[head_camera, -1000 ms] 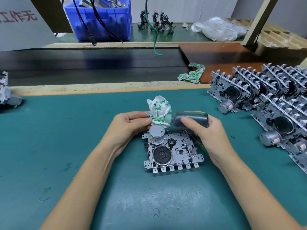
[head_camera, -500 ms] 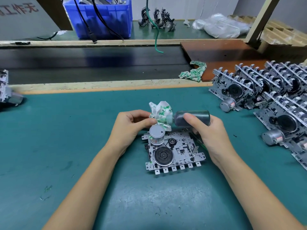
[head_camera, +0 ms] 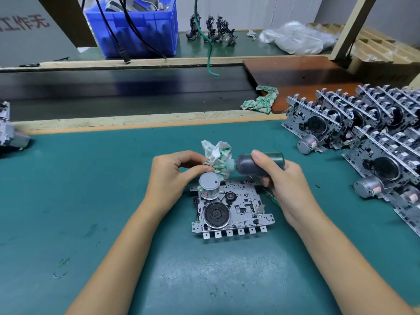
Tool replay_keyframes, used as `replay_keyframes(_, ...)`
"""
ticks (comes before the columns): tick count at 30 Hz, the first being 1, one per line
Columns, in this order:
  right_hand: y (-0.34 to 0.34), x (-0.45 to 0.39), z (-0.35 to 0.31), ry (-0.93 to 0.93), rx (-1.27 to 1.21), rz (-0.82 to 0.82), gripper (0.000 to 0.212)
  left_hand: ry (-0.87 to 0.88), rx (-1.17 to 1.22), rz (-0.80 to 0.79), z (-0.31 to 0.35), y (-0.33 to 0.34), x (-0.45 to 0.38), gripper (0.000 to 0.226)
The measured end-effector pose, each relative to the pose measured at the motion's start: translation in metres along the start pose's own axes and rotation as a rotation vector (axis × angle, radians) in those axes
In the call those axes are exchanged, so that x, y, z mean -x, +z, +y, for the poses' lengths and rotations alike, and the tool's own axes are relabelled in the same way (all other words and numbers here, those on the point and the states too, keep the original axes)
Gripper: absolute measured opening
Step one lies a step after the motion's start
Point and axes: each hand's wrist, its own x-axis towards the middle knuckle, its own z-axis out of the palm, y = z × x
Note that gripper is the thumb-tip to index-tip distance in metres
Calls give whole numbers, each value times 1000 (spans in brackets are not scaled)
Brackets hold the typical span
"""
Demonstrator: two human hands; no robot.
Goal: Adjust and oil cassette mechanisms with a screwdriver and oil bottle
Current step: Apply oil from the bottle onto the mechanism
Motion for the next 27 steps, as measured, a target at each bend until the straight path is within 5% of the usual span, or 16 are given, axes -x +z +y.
replay_keyframes(12, -1, 0, 0, 64, -80, -14, 19, -48, 60, -68, -2, -1, -2, 19)
replay_keyframes(19, -4, -2, 1, 82, -105, -25, 24, -66, 99, -190, -5, -2, -1, 15)
replay_keyframes(27, -12, -8, 1, 84, -243, 34, 34, -129, 213, -85, -7, -10, -2, 15)
